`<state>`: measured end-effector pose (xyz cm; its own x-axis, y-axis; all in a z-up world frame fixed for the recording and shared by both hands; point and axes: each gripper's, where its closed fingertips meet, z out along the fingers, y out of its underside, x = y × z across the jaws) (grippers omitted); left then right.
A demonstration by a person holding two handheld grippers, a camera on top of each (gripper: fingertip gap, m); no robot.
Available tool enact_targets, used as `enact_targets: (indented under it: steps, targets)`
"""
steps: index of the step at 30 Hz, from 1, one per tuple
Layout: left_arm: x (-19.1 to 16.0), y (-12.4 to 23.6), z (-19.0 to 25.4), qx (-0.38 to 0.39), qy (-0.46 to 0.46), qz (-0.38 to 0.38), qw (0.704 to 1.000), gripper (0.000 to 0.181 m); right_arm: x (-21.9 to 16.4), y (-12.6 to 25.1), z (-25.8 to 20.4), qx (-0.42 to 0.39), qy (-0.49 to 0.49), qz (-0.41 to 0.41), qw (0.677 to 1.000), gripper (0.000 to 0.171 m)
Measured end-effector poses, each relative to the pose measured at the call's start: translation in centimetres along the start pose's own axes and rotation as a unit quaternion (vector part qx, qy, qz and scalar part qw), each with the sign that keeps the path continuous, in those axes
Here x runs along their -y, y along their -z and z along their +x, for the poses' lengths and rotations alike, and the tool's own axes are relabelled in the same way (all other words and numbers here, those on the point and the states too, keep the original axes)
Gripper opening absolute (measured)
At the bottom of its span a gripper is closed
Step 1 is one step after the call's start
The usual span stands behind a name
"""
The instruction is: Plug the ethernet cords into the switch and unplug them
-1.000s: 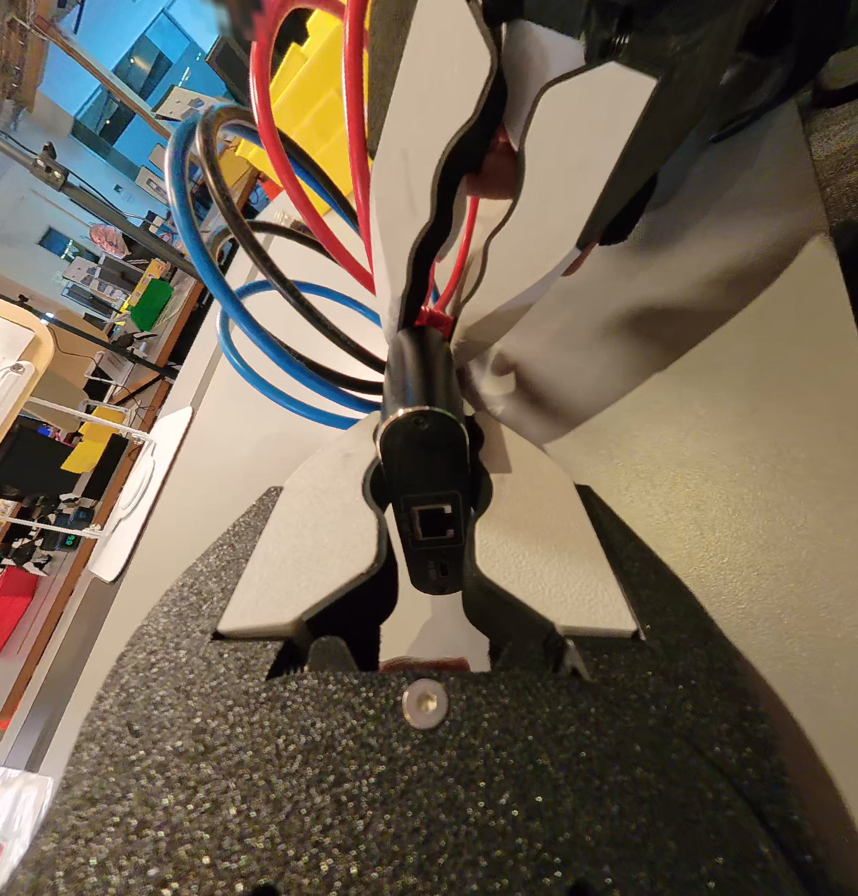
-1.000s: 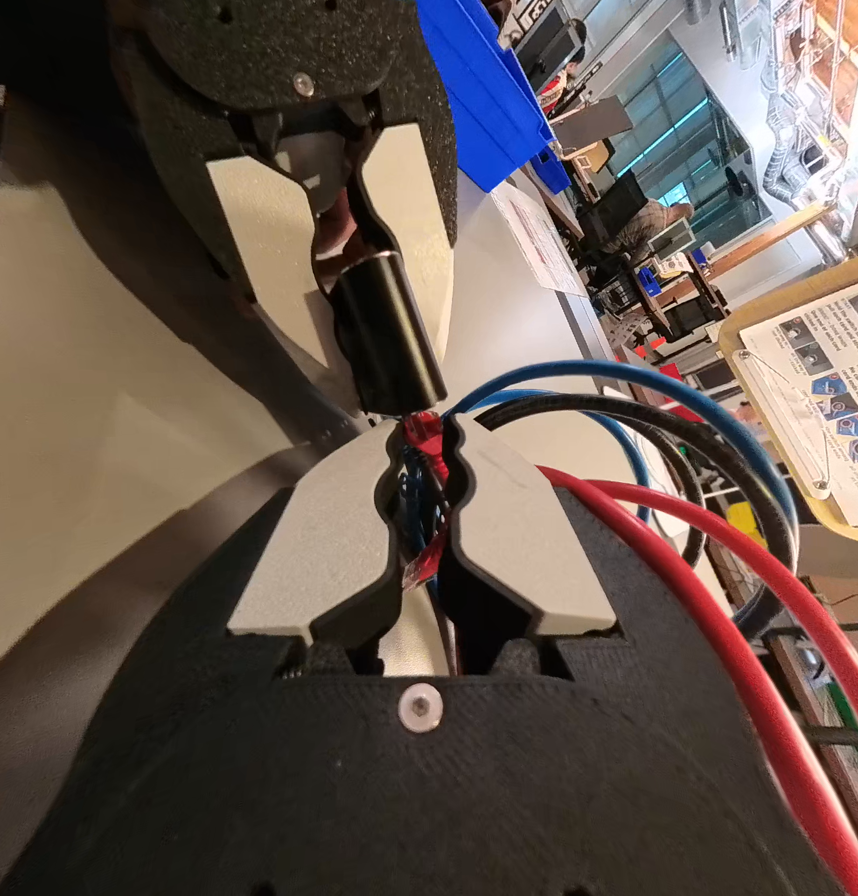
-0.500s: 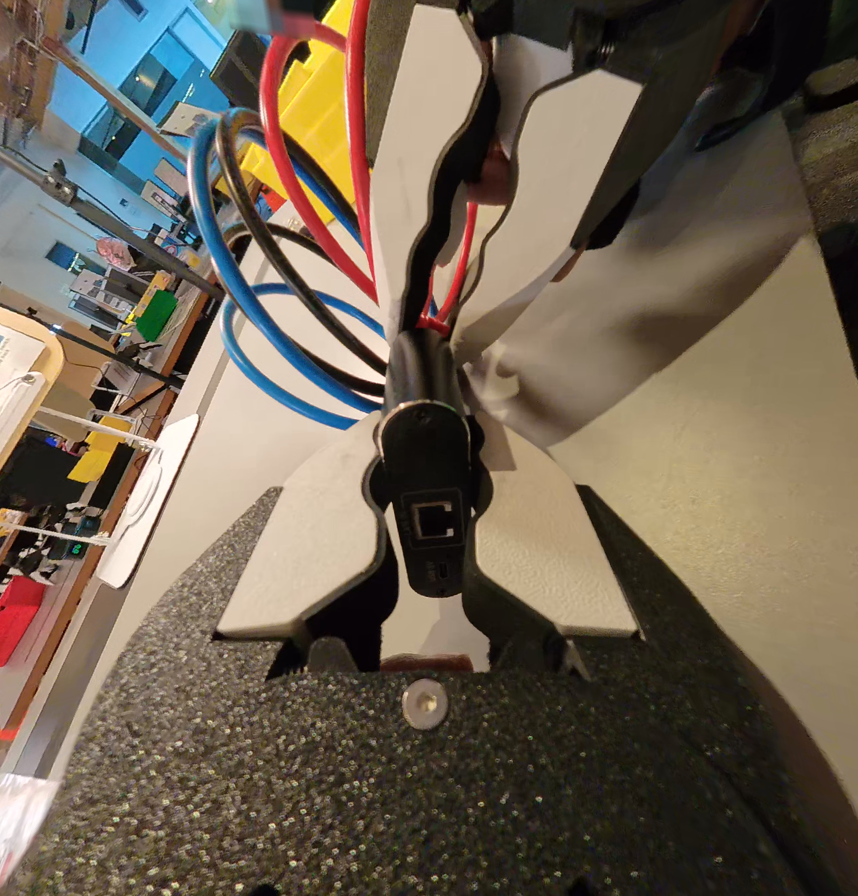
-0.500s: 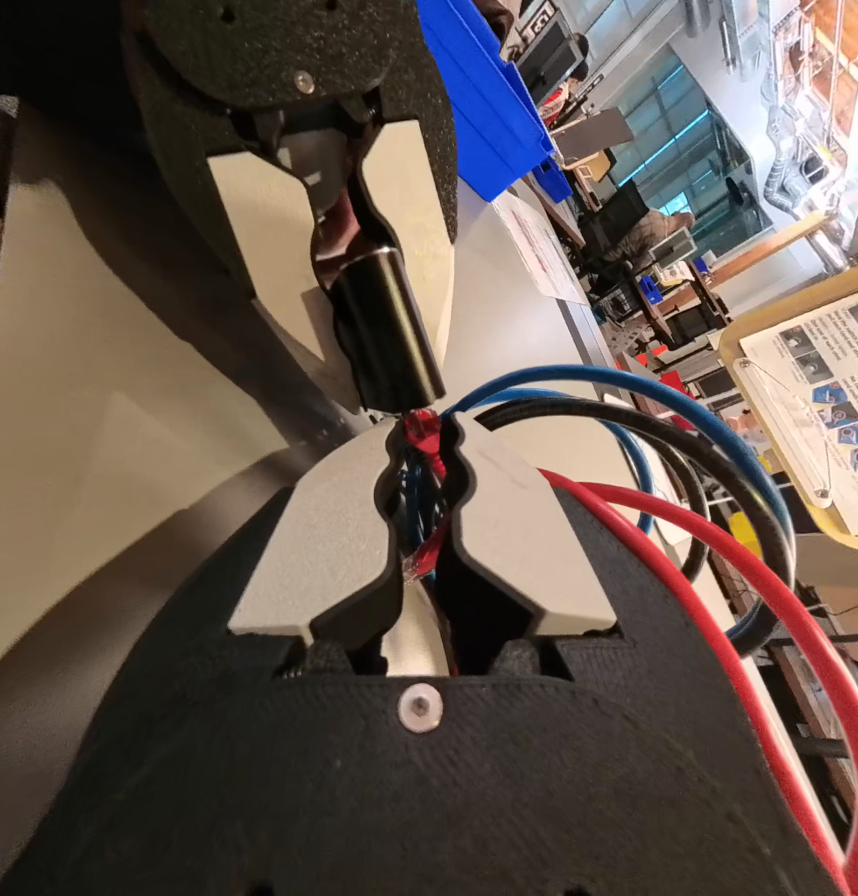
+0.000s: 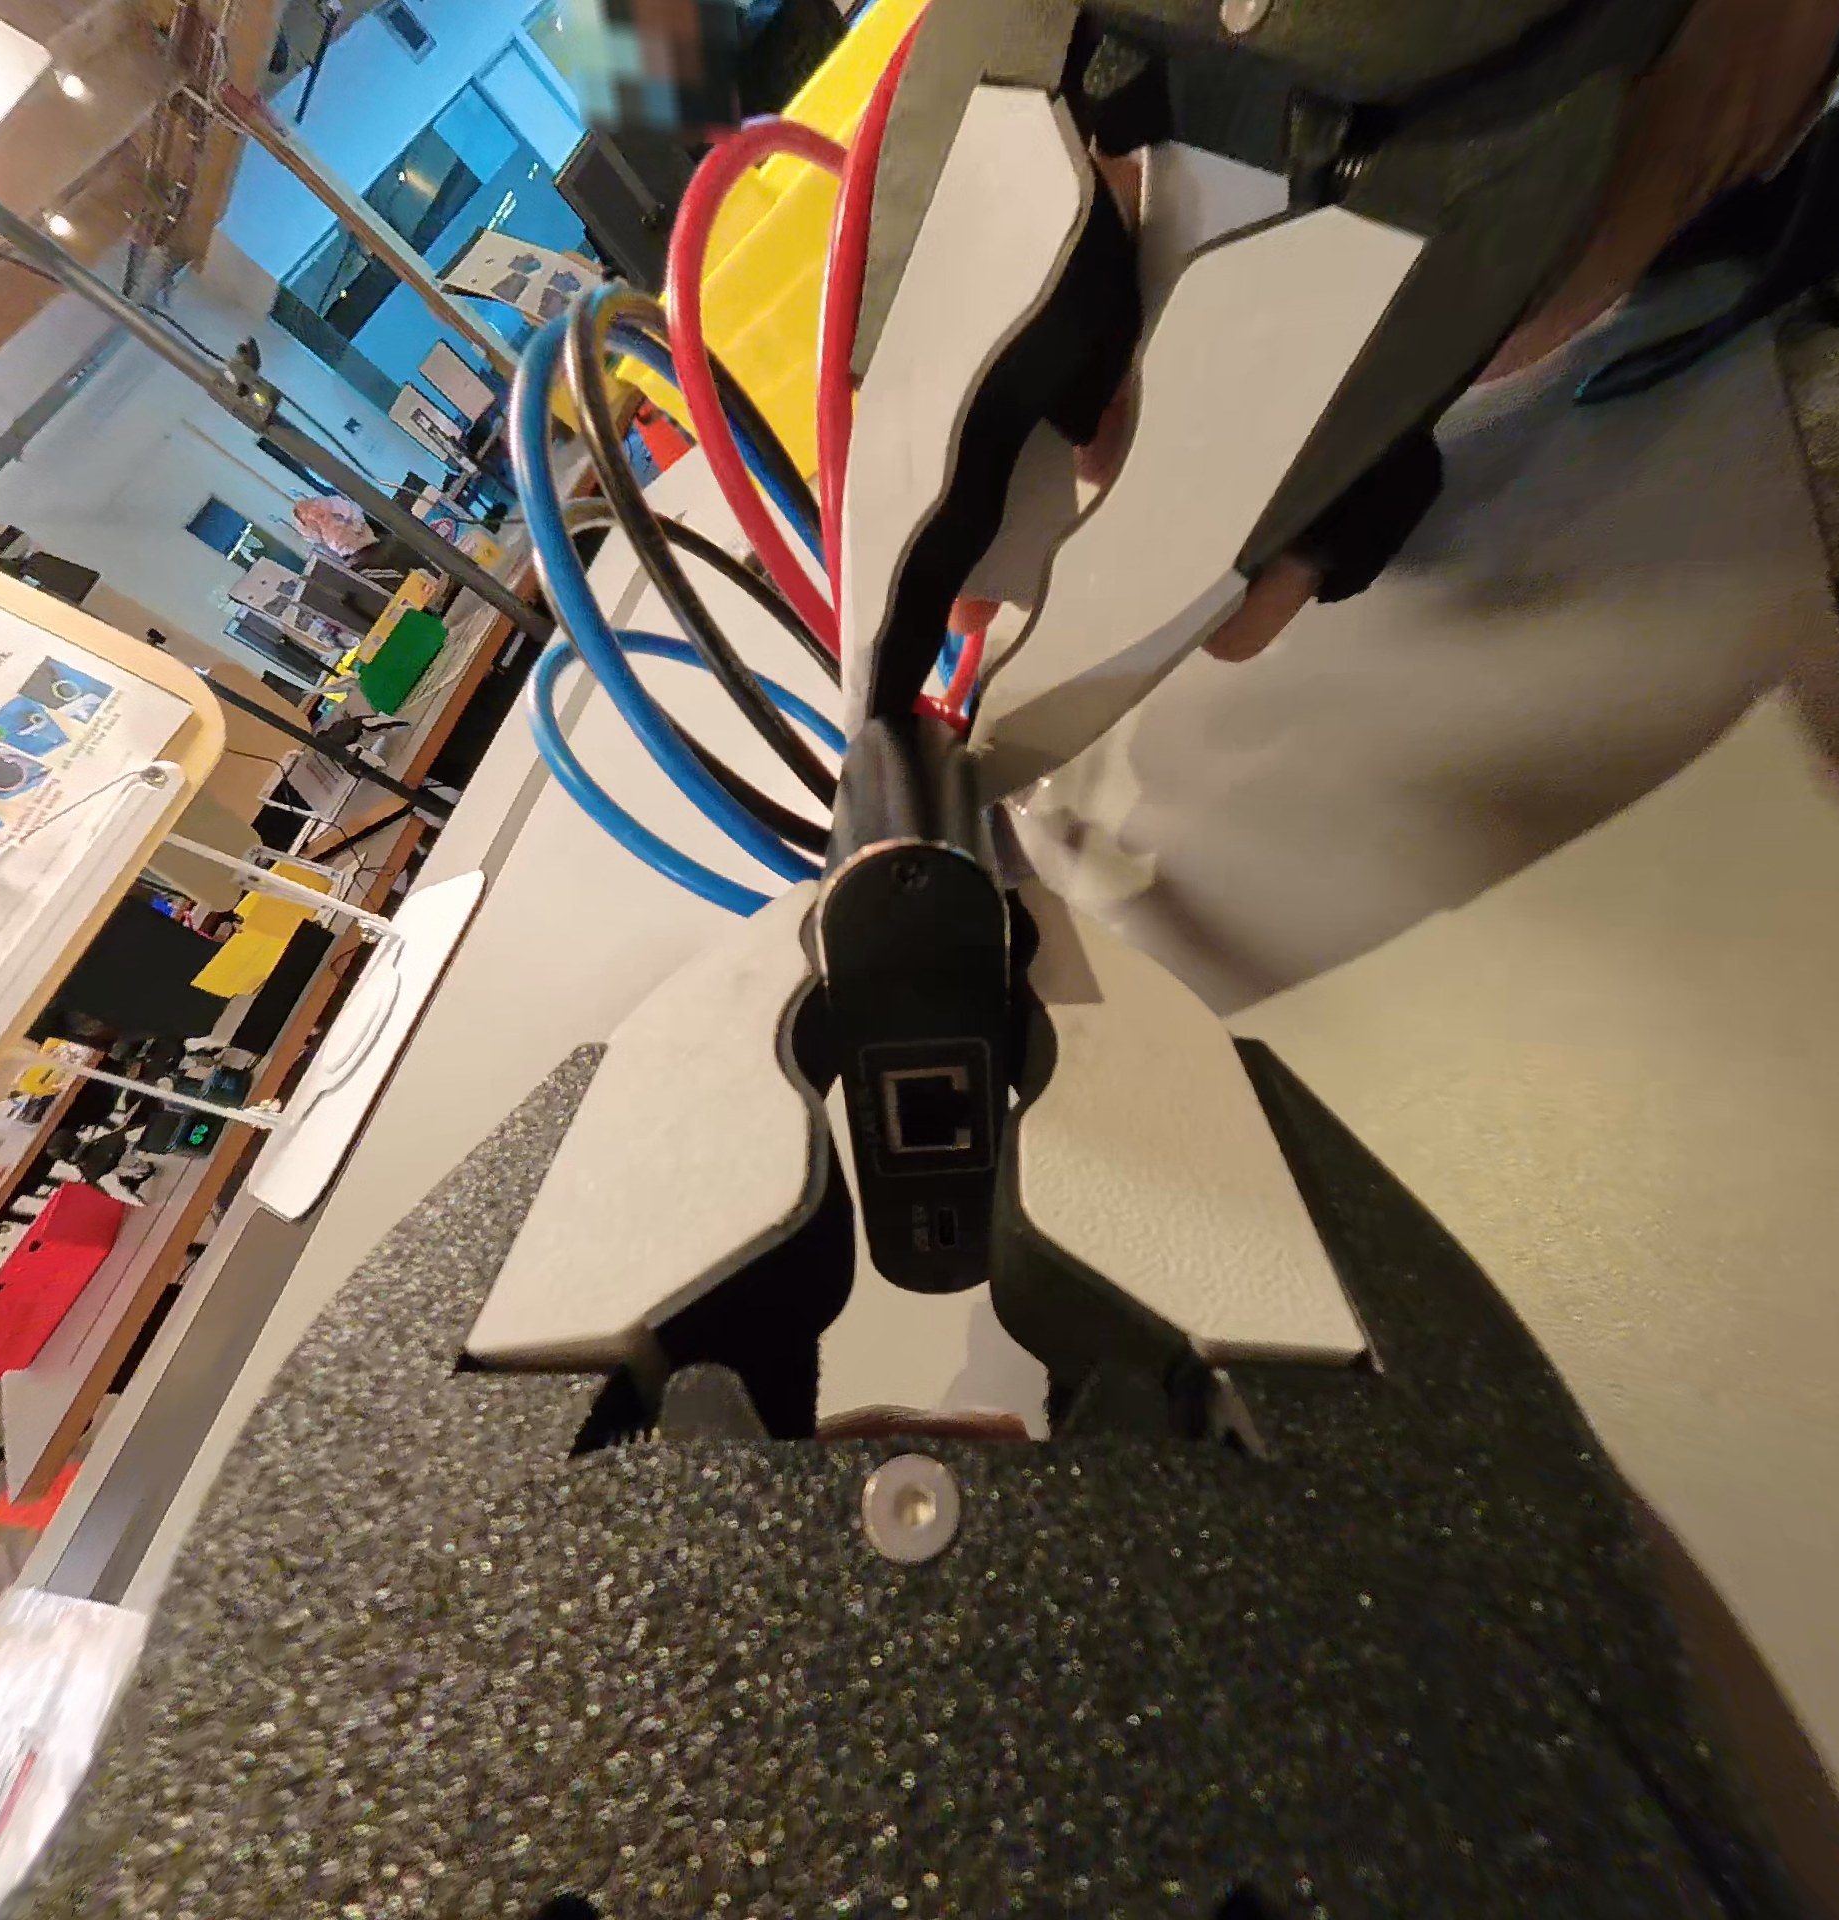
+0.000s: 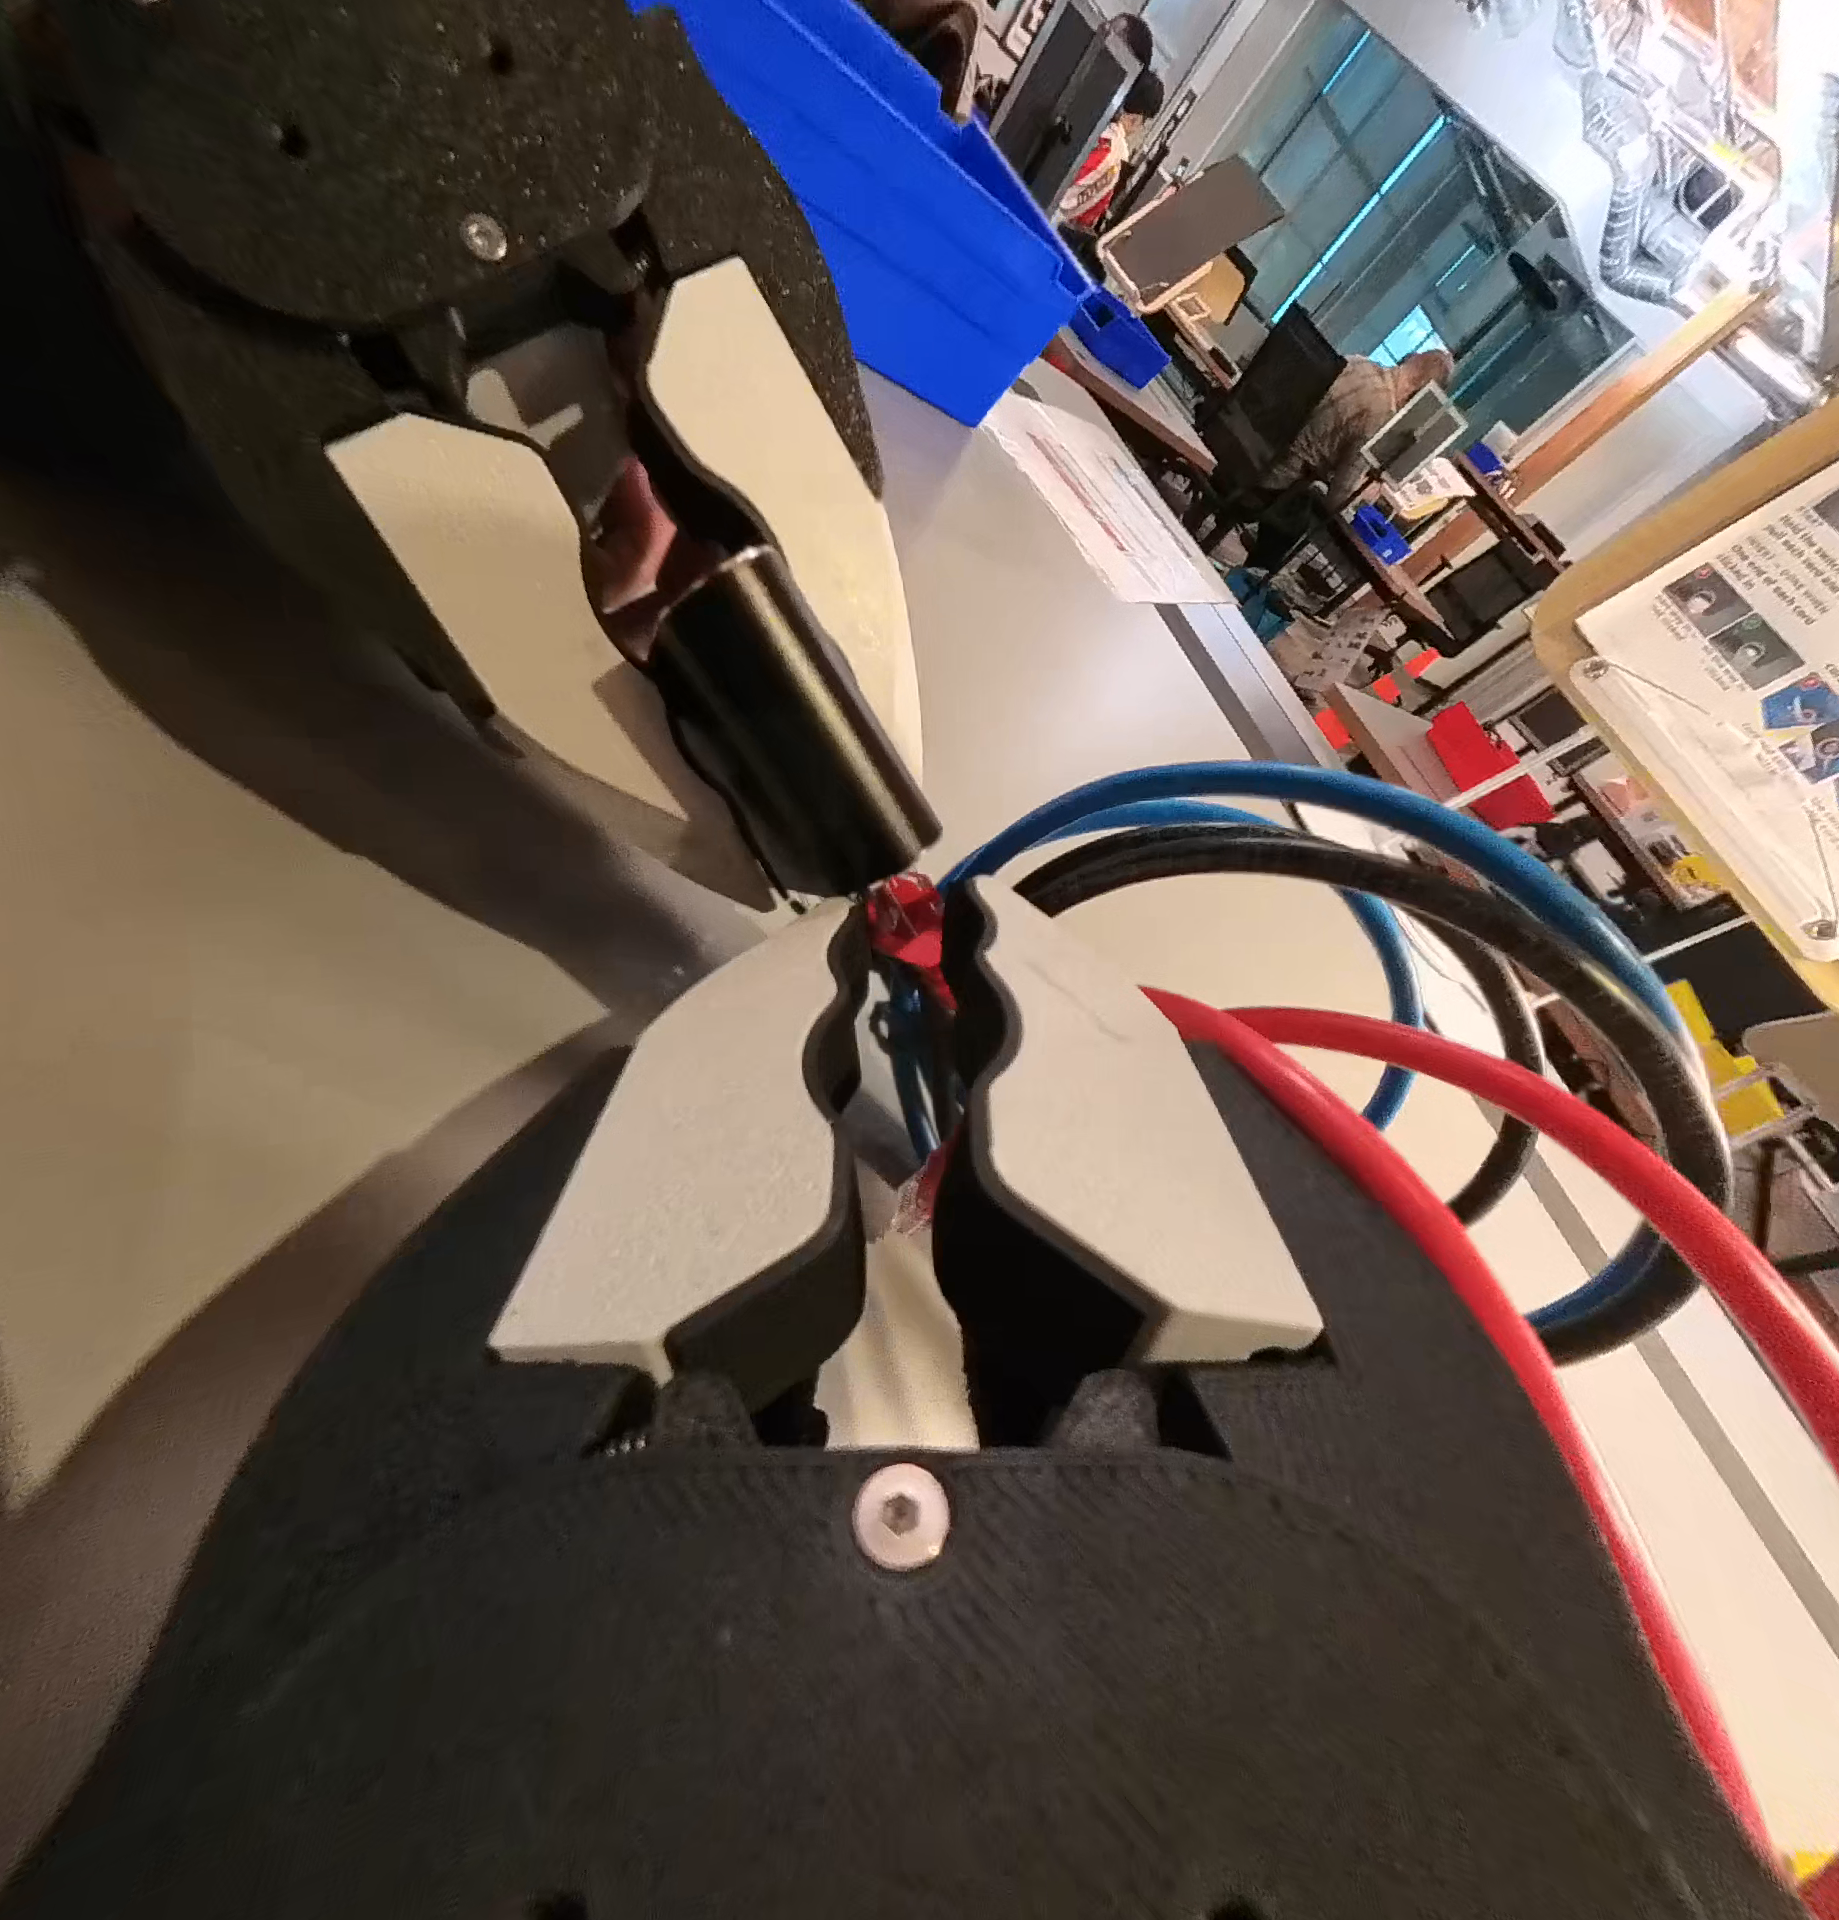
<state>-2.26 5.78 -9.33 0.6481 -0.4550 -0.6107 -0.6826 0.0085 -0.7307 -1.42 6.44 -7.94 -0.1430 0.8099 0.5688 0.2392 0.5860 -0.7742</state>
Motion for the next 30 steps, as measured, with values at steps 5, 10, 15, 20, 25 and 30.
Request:
enact_targets:
  steps: [5, 10, 15, 20, 25, 30]
  targets:
    - [0.3, 0.1, -0.1, -0.005, 0.023, 0.009, 1.0, 0.029, 0.2, 0.1, 0.1, 0.014, -0.049, 0.001, 0.999, 0.015]
    - [0.4, 0.3, -0.5, -0.009, 0.064, 0.014, 0.998, 0.029, 0.3, -0.1, 0.5, 0.016, -0.134, -0.014, 0.991, 0.015]
    - [0.6, 0.5, -0.5, -0.016, 0.075, 0.024, 0.997, 0.029, 0.6, 0.0, 0.4, 0.011, -0.103, -0.015, 0.995, 0.015]
    - [2.0, 1.2, 0.3, -0.055, 0.084, 0.069, 0.993, 0.029, 1.6, 1.3, -0.3, 0.05, -0.022, 0.043, 0.998, 0.014]
    - [2.5, 1.4, 0.4, -0.065, 0.089, 0.081, 0.991, 0.028, 1.9, 1.6, -0.3, 0.061, -0.024, 0.05, 0.997, 0.013]
    - [2.3, 2.5, 0.9, -0.076, 0.066, 0.095, 0.99, 0.028, -2.6, 1.6, 5.8, -0.109, -0.15, -0.059, 0.981, 0.006]
